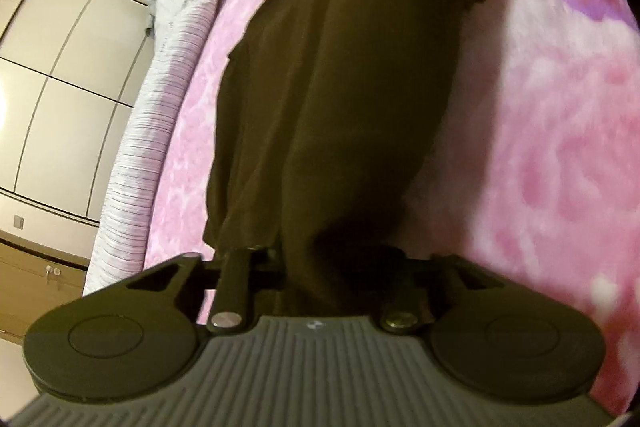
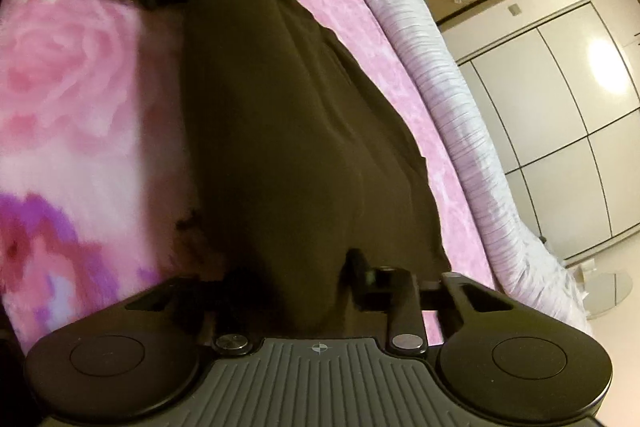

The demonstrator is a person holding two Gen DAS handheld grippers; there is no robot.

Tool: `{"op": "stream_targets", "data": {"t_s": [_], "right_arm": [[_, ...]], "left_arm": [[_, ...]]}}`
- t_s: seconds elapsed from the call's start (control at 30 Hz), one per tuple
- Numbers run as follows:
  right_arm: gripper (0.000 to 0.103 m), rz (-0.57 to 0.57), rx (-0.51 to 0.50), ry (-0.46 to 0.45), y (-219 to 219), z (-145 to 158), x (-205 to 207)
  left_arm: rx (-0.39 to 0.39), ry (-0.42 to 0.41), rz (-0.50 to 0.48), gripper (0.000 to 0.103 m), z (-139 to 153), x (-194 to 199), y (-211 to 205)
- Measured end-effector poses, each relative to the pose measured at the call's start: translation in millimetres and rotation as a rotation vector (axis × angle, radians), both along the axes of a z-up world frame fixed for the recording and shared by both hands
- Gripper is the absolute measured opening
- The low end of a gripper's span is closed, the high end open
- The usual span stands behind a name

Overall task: Fold clothes
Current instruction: 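Carry the hanging shirt with both grippers toward the stack of dark clothes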

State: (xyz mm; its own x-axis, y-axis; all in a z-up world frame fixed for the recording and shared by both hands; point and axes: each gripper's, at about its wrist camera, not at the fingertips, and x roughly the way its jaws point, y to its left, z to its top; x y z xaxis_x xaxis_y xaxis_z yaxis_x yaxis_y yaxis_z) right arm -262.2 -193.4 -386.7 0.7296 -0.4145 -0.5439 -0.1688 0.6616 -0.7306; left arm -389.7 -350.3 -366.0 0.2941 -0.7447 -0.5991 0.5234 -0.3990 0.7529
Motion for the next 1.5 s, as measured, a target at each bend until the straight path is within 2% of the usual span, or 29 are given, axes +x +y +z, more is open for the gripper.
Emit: {"op": "stream_targets", "data": {"t_s": [0.07,0.17,0.33,0.5,0.77,0.9,1.07,1.17,1.3,1.43,1.5], "right_arm": [[0.018,-0.007,0.016,-0.007,-0.7,6.2,-1.3],[0.014,-0.017,0.041,-0.017,-1.8,15.6,-3.3],[0.012,-0.043,0.079,-0.068,-3.4,45.9,-15.9],[0.012,-0.043,0.076,-0.093,-0.3,74.0,-28.0],[0.012,0.017,0.062,-0.081,-2.5,82.1,-51.2],[0.012,0.049,0.114,-0.112,-20.3,92.4,-46.0],[0.011,0.087,0.187,-0.112,-41.5,114.7,-38.9],[0.011,0.071,0.240,-0.065,-54.3,133.4,-40.1],[0.010,0.027,0.290,-0.011,-80.7,184.2,-52.3],[0.011,-0.051,0.343,0.039,-112.6,252.4,-94.4],[0.011,-0.094,0.365,0.045,-133.6,285.5,-130.1]], "left_arm": [[0.013,0.000,-0.001,0.017,2.5,0.5,-1.7],[0.015,-0.007,-0.003,0.015,12.4,1.5,1.6],[-0.020,-0.017,-0.008,0.014,43.0,1.8,7.4],[-0.038,-0.006,-0.019,0.014,65.2,-3.9,12.6],[-0.030,0.053,-0.033,0.013,75.2,-5.0,16.5],[-0.032,0.155,-0.012,0.013,90.3,13.2,-0.2],[0.026,0.163,-0.036,0.013,112.0,22.2,-15.4],[0.090,0.183,-0.026,0.013,139.9,19.7,-29.4],[0.158,0.218,-0.022,0.012,196.0,0.7,-48.0],[0.205,0.276,-0.036,0.012,263.8,-41.7,-71.7],[0.219,0.294,-0.052,0.012,293.7,-74.0,-86.2]]}}
